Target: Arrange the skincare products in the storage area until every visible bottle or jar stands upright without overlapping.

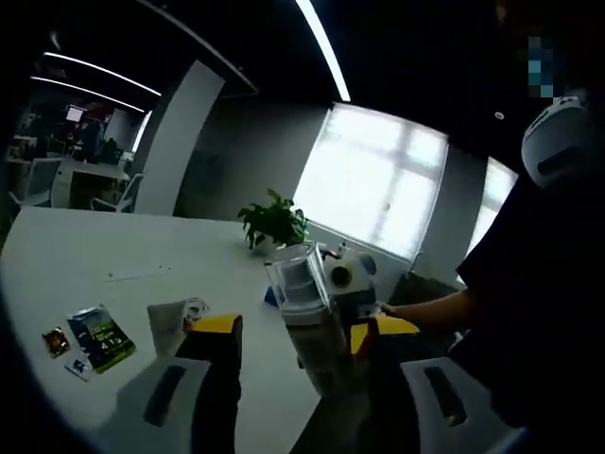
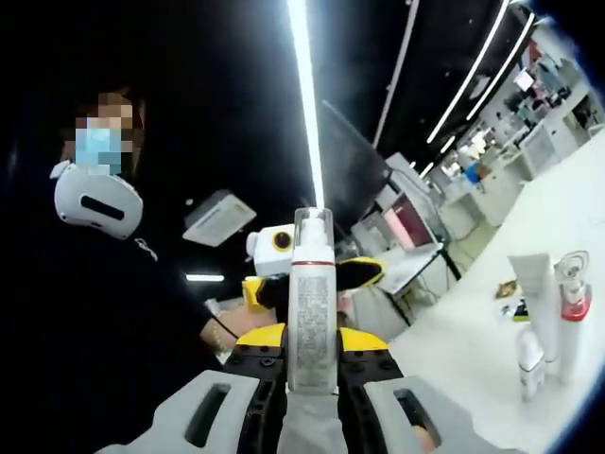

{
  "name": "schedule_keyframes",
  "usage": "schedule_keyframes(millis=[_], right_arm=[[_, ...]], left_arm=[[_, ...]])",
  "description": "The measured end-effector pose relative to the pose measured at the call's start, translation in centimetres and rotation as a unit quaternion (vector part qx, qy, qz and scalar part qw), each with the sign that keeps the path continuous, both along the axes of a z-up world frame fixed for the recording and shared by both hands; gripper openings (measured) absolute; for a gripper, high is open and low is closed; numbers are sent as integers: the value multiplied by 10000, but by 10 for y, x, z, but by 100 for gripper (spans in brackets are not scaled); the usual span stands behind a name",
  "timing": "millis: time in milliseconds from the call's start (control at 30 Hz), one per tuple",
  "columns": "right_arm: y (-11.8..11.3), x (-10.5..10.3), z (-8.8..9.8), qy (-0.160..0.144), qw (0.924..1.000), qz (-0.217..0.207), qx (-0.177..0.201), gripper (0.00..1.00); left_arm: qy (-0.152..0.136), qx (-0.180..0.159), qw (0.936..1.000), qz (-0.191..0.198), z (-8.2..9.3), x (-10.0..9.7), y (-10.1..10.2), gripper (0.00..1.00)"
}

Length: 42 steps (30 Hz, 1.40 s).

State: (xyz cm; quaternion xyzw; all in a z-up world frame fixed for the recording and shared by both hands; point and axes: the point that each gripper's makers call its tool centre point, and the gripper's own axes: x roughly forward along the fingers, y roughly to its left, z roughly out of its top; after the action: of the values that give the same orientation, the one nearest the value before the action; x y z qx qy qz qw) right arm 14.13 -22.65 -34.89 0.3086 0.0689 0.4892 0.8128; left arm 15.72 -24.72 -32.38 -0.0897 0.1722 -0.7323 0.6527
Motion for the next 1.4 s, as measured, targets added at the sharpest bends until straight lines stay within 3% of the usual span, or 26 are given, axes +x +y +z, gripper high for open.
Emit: schedule_keyframes(millis=[200, 333, 433, 533, 567, 633, 667, 700, 733, 767, 867, 967, 1033, 1133, 1400], right_arm=[[1, 0, 2, -58, 10000, 14, -20, 11], [1, 2, 3, -47, 10000, -25, -35, 11], [-4, 7, 8, -83, 9998, -176, -63, 11], [-8, 15, 6, -277, 9973, -479, -487, 13], [-8, 17, 3, -334, 9952, -554, -732, 13], [-14, 29, -5, -377, 9839, -1069, -1383, 18], [-18, 35, -6, -387, 9769, -1365, -1599, 24], [-21, 39, -9, -452, 9665, -1570, -1980, 35], [-22, 41, -10, -439, 9605, -1679, -2174, 41], [-27, 42, -16, -371, 9486, -1789, -2585, 44], [-30, 46, -11, -564, 9289, -2075, -3015, 41], [-27, 44, -7, -586, 9274, -2098, -3041, 35], [-30, 46, -7, -609, 9224, -2176, -3131, 32], [-31, 47, -10, -494, 9219, -2196, -3153, 32], [-20, 58, -6, -388, 9163, -2443, -3150, 28]], left_arm=[[155, -233, 9996, -17, 10, 1, -4, 23], [163, -211, 9996, -10, 13, 1, -7, 19], [247, -196, 9992, 226, 16, 7, -9, 17], [138, -148, 9990, 388, 16, 13, -10, 17], [48, -72, 9990, 436, 15, 14, -11, 17], [-256, 248, 9963, 780, 6, 26, -11, 16], [-188, 451, 9940, 978, 2, 32, -11, 16], [-126, 470, 9924, 1131, 2, 37, -11, 16], [-79, 440, 9903, 1314, 4, 43, -11, 16], [-33, 466, 9872, 1525, 4, 50, -9, 16], [-100, 653, 9787, 1943, 2, 63, -5, 16], [-135, 870, 9688, 2316, -3, 71, -1, 16], [-172, 893, 9657, 2430, -3, 73, 1, 16], [-167, 883, 9632, 2535, -2, 73, 2, 16], [-816, 955, 9540, 2722, 9, 63, -2, 16]])
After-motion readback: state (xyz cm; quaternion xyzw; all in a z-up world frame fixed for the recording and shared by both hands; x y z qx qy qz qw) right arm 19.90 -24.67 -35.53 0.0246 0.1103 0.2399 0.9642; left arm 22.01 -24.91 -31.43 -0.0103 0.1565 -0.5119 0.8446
